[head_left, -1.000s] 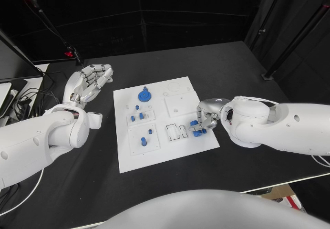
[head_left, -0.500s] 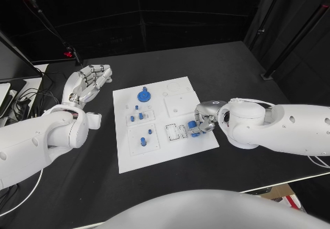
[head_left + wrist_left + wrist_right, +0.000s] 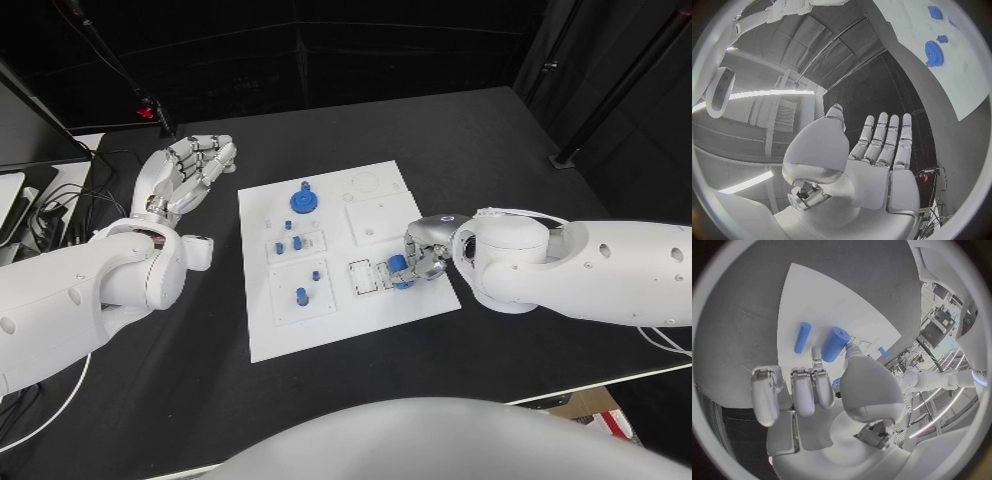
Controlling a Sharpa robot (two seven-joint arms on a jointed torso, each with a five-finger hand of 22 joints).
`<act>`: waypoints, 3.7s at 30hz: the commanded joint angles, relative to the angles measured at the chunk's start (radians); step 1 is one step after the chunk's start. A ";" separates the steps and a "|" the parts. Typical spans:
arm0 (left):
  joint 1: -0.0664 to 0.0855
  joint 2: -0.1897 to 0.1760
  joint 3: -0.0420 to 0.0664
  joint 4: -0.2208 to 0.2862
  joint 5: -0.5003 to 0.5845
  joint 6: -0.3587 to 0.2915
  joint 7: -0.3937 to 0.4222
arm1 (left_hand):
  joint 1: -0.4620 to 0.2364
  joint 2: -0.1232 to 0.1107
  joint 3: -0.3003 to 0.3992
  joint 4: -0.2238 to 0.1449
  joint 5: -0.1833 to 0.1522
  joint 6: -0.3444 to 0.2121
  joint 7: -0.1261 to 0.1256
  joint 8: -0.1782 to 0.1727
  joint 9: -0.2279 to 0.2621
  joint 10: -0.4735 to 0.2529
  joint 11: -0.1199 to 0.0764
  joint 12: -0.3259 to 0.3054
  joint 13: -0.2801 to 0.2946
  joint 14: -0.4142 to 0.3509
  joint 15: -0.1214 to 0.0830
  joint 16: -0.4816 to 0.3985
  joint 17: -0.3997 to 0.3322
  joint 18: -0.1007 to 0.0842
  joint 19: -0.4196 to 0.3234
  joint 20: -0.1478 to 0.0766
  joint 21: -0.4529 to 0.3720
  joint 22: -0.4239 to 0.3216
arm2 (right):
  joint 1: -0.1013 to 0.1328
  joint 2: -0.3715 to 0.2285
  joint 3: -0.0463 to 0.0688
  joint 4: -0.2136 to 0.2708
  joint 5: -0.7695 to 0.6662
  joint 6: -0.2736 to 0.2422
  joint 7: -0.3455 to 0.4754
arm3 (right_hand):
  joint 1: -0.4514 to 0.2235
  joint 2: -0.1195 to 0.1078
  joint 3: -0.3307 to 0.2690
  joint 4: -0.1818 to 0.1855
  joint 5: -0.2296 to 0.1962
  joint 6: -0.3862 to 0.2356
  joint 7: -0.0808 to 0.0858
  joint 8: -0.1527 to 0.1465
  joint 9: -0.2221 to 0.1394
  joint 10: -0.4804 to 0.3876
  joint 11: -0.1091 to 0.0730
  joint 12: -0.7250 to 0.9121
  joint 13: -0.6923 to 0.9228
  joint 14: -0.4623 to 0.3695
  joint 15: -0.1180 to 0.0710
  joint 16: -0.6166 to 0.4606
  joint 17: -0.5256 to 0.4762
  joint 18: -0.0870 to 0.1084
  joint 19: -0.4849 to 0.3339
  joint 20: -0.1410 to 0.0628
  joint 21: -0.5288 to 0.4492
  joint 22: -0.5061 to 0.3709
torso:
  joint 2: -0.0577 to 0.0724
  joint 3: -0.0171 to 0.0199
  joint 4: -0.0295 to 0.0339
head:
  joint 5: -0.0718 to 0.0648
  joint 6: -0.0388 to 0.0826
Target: Assemble the parts on the task board
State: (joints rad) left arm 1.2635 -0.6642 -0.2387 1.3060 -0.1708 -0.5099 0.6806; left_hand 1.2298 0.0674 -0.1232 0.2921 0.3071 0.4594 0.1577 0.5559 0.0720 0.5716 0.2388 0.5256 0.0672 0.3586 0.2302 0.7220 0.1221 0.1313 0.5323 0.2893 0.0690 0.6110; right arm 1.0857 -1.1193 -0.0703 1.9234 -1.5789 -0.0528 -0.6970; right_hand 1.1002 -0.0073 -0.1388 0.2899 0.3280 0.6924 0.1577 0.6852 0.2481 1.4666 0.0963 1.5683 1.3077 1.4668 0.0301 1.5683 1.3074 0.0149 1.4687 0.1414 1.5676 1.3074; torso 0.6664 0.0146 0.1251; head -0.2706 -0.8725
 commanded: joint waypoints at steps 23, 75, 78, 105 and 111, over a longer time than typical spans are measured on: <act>0.001 0.002 0.001 0.000 0.001 0.006 0.117 | 0.000 0.009 -0.008 0.000 0.005 -0.006 0.121 0.006 -0.001 -0.008 -0.002 0.006 -0.001 -0.010 -0.001 0.004 -0.003 -0.012 0.004 0.000 0.003 -0.002 | -0.036 0.028 0.000 -0.023 0.020 0.006 -0.032 | 0.039 0.037 0.009 -0.002 0.022 -0.037 -0.001 -0.025 -0.022 0.104 -0.005 0.003 0.263 0.104 -0.006 0.002 0.263 -0.015 0.102 -0.009 0.003 0.263 | 0.001 0.0001 0.0002 | 0.002 0.000; 0.000 0.008 0.001 -0.010 0.001 0.015 0.110 | 0.001 0.013 -0.010 0.000 0.007 -0.007 0.121 0.008 -0.002 -0.009 -0.002 0.008 -0.001 -0.011 0.000 0.006 -0.005 -0.012 0.003 0.000 0.003 -0.003 | -0.027 -0.080 0.002 0.047 0.655 -0.414 0.361 | 0.322 0.070 0.268 -0.077 0.045 0.103 0.003 -0.173 -0.128 0.104 -0.002 0.003 0.263 0.104 -0.002 0.002 0.263 -0.015 0.102 -0.005 0.003 0.263 | -0.001 0.0001 0.0020 | 0.022 0.000; 0.000 0.009 0.001 -0.011 0.001 0.015 0.110 | 0.001 0.013 -0.010 0.000 0.007 -0.007 0.121 0.008 -0.002 -0.009 -0.002 0.008 -0.001 -0.011 0.000 0.006 -0.005 -0.012 0.003 0.000 0.003 -0.003 | -0.024 -0.078 0.002 0.047 0.735 -0.397 0.380 | 0.311 0.065 0.265 -0.070 0.075 0.110 0.003 -0.182 -0.132 0.104 -0.002 0.003 0.263 0.104 -0.002 0.002 0.263 -0.015 0.102 -0.005 0.003 0.263 | 0.001 -0.0002 0.0011 | 0.025 0.000; 0.000 0.016 0.001 -0.014 0.001 0.016 0.107 | 0.001 0.013 -0.010 0.000 0.007 -0.007 0.121 0.008 -0.002 -0.009 -0.002 0.008 -0.001 -0.011 0.000 0.006 -0.005 -0.012 0.003 0.000 0.003 -0.003 | -0.022 0.011 0.002 -0.024 0.848 -0.252 0.300 | 0.251 0.070 0.224 -0.012 0.130 0.113 0.007 -0.212 -0.145 0.104 0.002 0.003 0.263 0.104 0.001 0.002 0.263 -0.015 0.102 -0.003 0.003 0.263 | 0.000 -0.0011 -0.0017 | 0.051 0.000; 0.000 0.016 0.001 -0.014 0.001 0.017 0.107 | 0.002 0.014 -0.011 0.000 0.007 -0.008 0.121 0.010 -0.002 -0.010 -0.002 0.010 -0.001 -0.011 0.000 0.007 -0.007 -0.013 0.003 0.000 0.003 -0.004 | -0.022 0.015 0.002 -0.020 0.803 -0.265 0.292 | 0.243 0.070 0.216 -0.005 0.127 0.111 0.009 -0.215 -0.146 0.104 0.003 0.003 0.263 0.104 0.001 0.002 0.263 -0.015 0.102 -0.002 0.003 0.263 | 0.001 -0.0001 0.0001 | 0.051 0.000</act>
State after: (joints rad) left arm 1.2619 -0.6486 -0.2387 1.2910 -0.1707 -0.5013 0.6806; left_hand 1.2338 0.0714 -0.1282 0.2917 0.3111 0.4595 0.1577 0.5598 0.0712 0.5679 0.2352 0.5296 0.0673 0.3526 0.2314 0.7257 0.1159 0.1312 0.5323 0.2894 0.0690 0.6080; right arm 1.0625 -1.1053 -0.0689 1.8992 -0.7330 -0.3215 -0.3939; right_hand 1.3465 0.0634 0.0758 0.2797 0.4533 0.7484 0.2199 0.4724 0.1028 1.4668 0.0932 1.5683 1.3076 1.4669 0.0234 1.5683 1.3075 0.0150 1.4649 0.1304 1.5676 1.3073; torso 0.6671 0.0141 0.1242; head -0.2202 -0.8725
